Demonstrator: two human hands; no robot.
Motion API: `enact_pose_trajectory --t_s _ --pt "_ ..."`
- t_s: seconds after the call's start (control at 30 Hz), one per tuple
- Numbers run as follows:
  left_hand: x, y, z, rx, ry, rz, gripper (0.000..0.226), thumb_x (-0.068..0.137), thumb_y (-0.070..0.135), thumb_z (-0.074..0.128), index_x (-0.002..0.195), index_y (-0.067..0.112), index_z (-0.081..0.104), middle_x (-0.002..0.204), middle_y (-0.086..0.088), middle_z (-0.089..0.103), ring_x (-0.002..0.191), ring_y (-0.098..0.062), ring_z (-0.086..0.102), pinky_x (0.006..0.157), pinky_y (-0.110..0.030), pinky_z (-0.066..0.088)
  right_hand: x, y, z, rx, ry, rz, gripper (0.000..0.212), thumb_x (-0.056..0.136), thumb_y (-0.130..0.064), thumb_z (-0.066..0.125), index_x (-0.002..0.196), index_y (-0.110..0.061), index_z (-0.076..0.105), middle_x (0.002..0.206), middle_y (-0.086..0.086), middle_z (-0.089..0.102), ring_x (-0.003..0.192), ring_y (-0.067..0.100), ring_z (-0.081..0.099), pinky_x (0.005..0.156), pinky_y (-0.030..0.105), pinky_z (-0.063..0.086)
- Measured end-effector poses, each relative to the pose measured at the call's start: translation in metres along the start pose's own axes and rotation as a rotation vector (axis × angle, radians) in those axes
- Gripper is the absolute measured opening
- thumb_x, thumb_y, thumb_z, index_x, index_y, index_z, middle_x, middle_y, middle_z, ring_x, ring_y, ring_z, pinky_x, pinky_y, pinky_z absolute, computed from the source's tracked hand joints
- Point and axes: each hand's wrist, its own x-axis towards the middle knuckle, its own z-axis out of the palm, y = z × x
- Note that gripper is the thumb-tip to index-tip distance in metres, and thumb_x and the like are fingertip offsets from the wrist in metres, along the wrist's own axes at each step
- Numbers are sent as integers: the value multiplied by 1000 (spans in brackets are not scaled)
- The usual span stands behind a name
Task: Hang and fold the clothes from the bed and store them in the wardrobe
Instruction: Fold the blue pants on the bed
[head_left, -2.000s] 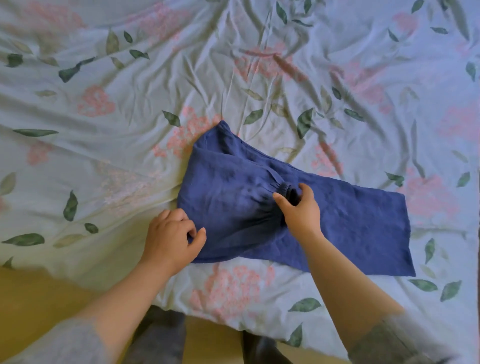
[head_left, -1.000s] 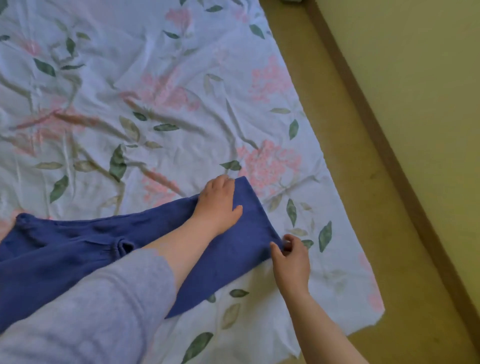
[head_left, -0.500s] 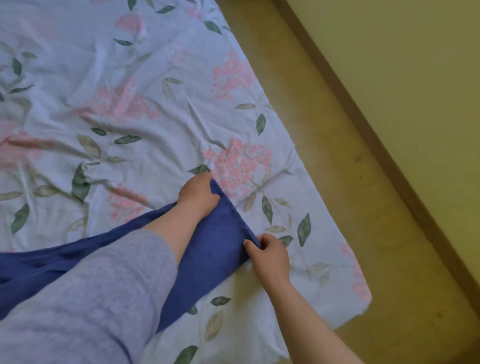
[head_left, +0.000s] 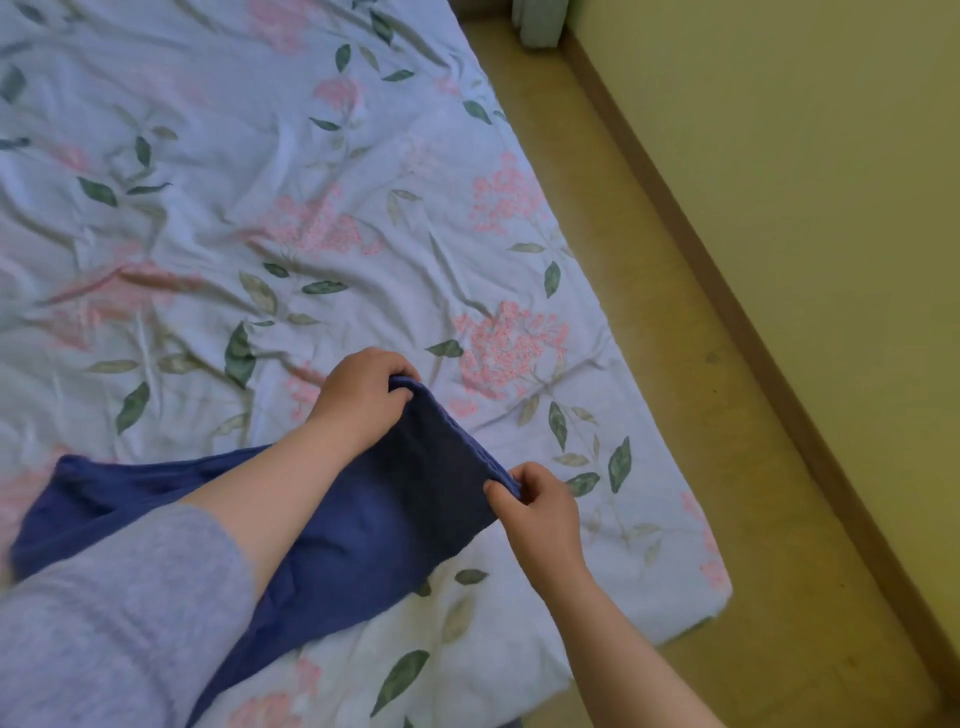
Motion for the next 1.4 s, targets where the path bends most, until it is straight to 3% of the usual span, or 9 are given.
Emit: enact_pose_trajectory --t_s 0.27,0.5,0.73,0.9,1.03,1.17,1.23,1.33,1.4 --pt "-67 -65 -78 33 132 -1 26 85 3 59 91 20 77 91 1 59 98 -22 54 77 -32 43 -66 -60 67 37 -190 -167 26 80 -8 62 62 -12 43 52 -8 39 50 7 35 48 18 30" --pt "-124 -143 -125 24 222 -79 22 85 -1 61 90 14 76 98 -6 60 104 -28 50 87 -38 44 -124 -89 148 89 -373 -218 27 81 -10 62 71 0 39 67 24 35 58 21 32 56 37 28" --pt "-167 -219 -140 72 238 -191 24 84 4 61 92 20 77 91 1 50 98 -26 54 81 -32 42 -159 -81 215 -53 -477 -271 27 78 -21 63 70 -4 43 65 19 40 59 19 35 57 36 30" --pt "-185 -258 -129 80 149 -337 24 88 16 55 99 29 73 106 2 66 103 -25 60 79 -32 47 -166 -64 250 -109 -527 -262 27 78 -18 66 66 -10 43 58 1 38 59 15 36 58 35 33" --pt "-197 -285 -113 9 117 -382 25 91 12 51 105 20 69 112 -7 68 105 -30 59 84 -34 47 -166 -46 274 -156 -570 -223 24 76 -21 67 66 -13 47 57 -2 42 58 16 38 58 37 38" --pt "-208 -306 -95 -165 154 -374 40 88 -1 48 120 12 68 116 -13 68 110 -30 61 89 -28 45 -166 -24 294 -252 -622 -226 26 77 -24 67 65 -17 45 56 -5 42 54 10 34 54 27 33" --pt "-212 -313 -87 -282 187 -411 41 86 0 49 120 12 68 107 -13 71 100 -24 65 81 -22 42 -167 -14 303 -303 -645 -232 28 80 -23 67 64 -21 43 55 -8 40 53 7 32 53 21 31" --pt "-213 -320 -77 -457 305 -462 23 89 12 61 108 13 73 97 -6 73 76 6 60 75 -13 46 -168 -5 316 -387 -690 -260 28 82 -25 67 66 -23 44 54 -11 40 51 7 33 51 16 32" --pt "-212 -324 -72 -530 318 -486 22 84 20 73 105 15 73 95 2 70 78 1 62 79 -19 50 -169 -2 324 -416 -706 -270 30 83 -25 67 65 -26 42 55 -12 41 52 7 35 51 15 33"
